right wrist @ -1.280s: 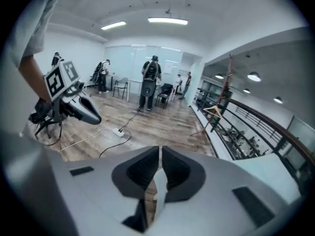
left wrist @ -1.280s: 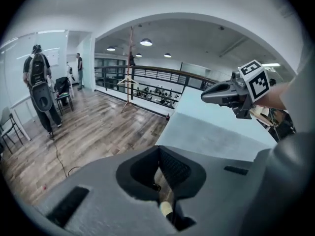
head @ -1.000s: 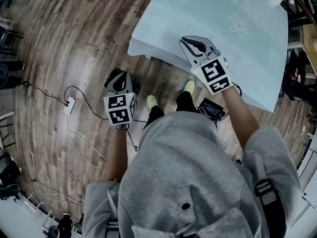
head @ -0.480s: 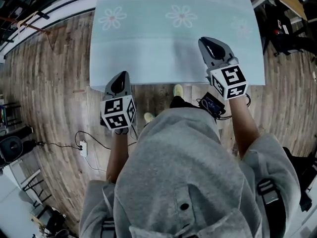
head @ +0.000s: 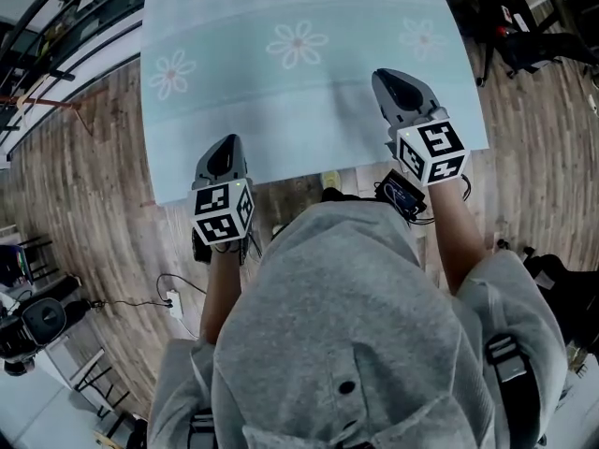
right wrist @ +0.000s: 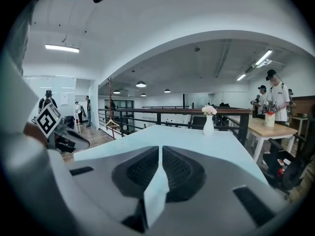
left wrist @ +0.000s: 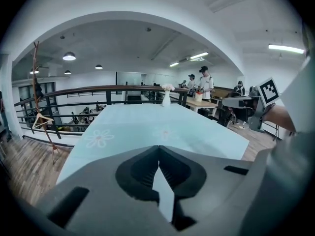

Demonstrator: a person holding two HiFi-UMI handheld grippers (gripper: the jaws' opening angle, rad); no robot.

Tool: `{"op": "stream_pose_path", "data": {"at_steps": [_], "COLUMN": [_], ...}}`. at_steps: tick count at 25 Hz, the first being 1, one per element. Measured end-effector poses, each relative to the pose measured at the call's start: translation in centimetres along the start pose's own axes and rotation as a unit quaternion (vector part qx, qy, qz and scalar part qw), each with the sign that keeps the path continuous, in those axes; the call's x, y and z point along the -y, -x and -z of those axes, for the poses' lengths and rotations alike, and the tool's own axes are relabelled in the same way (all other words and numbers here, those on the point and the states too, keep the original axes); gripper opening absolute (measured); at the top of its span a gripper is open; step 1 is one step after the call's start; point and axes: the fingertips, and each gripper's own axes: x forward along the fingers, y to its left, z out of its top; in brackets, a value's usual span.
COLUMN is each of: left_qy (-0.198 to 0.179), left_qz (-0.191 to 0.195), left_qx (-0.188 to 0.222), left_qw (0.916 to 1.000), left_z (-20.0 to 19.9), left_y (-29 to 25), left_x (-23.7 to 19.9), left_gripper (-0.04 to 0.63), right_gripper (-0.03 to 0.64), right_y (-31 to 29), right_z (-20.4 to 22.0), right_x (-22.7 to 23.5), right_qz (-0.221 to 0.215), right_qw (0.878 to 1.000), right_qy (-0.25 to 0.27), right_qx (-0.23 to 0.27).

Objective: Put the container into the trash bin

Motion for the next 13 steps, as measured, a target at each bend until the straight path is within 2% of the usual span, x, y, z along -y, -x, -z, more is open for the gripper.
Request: {"op": "stream_pose_path", "data": {"at_steps": [7,13], "left_qy": [0.002,0.009], "left_qz": [-0.008,-0.017], "left_qx": [0.001,-0.002], "left_qw": [1.0,0.9998], "left_z": [-1.2,-1.2], "left_y": [-1.3,-2.3], "left_x": [1.4,0.3], "left_gripper": [0.02,0.02], "right_gripper": [0.04,0.04], "right_y": [-0.5,-2.6], "right_z": [0.4,0.0], "right_x": [1.9,1.7], "right_qz": [-0.013,-0.03], "right_qw": [1.0,0.999], "right_qy": [-0.013,-0.013], "right_qx": [0.0,0.0]}}
